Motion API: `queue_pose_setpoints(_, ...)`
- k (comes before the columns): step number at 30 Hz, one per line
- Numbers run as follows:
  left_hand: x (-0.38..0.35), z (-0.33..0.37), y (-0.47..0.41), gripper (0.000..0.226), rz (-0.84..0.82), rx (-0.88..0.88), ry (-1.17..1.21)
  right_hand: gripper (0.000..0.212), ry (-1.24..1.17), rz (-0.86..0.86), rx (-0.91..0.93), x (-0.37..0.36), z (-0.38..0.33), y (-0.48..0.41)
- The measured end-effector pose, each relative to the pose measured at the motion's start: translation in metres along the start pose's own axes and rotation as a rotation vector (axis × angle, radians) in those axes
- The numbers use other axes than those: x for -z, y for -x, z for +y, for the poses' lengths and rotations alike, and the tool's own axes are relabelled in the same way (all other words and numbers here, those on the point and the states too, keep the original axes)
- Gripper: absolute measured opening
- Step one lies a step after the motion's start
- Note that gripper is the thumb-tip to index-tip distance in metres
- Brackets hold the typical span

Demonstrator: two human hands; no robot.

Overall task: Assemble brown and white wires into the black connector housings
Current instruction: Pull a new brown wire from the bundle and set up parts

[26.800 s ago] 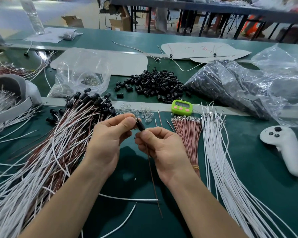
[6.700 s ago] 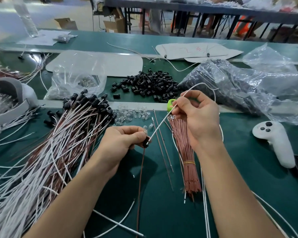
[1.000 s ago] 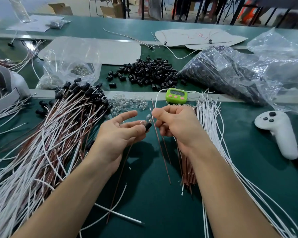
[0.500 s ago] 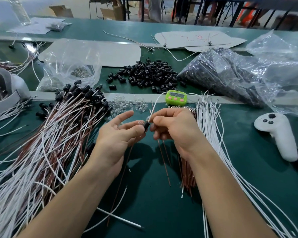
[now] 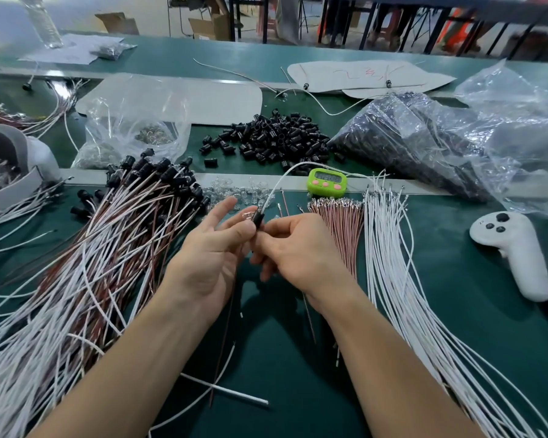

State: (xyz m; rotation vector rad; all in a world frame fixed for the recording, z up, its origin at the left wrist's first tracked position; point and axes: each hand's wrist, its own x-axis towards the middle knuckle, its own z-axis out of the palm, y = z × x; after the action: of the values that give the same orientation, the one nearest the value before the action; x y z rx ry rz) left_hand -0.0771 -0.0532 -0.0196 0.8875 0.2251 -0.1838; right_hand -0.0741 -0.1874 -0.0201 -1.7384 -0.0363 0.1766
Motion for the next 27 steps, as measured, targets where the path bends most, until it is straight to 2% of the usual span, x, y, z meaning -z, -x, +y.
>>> queue_pose_setpoints(4, -0.001, 0.001, 0.001, 0.075, 0.012, -0.017, 0.032, 0.013, 0.007, -0.002, 0.007, 0.002, -0.004, 0.0)
queue_pose_setpoints(9, -0.001, 0.0, -0.001, 0.065, 0.056, -0.056, 0.154, 0.02, 0.284, -0.091, 0.003, 0.018, -0.009, -0.001)
queue_pose_setpoints(14, 0.006, 0.013, -0.003, 0.048, 0.111, -0.054, 0.269, 0.027, 0.634, -0.334, -0.071, 0.031, -0.02, 0.009)
queue_pose_setpoints(16, 0.011, 0.02, -0.003, 0.045, 0.112, -0.025, 0.293, 0.025, 0.67, -0.432, -0.131, 0.045, -0.026, 0.015)
queue_pose_setpoints(18, 0.016, 0.025, -0.003, 0.054, 0.129, -0.047, 0.314, 0.023, 0.641, -0.488, -0.174, 0.057, -0.03, 0.02)
queue_pose_setpoints(20, 0.018, 0.03, -0.005, 0.068, 0.152, -0.074, 0.328, 0.02, 0.617, -0.474, -0.182, 0.066, -0.034, 0.023)
queue_pose_setpoints(23, 0.021, 0.035, -0.007, 0.078, 0.176, -0.107, 0.342, 0.018, 0.578, -0.366, -0.192, 0.073, -0.034, 0.022)
queue_pose_setpoints(25, 0.024, 0.038, -0.008, 0.078, 0.188, -0.13, 0.365, 0.018, 0.583, -0.254, -0.185, 0.079, -0.034, 0.02)
queue_pose_setpoints(27, 0.024, 0.04, -0.009, 0.067, 0.189, -0.132, 0.36, 0.018, 0.66, -0.125, -0.176, 0.087, -0.032, 0.018)
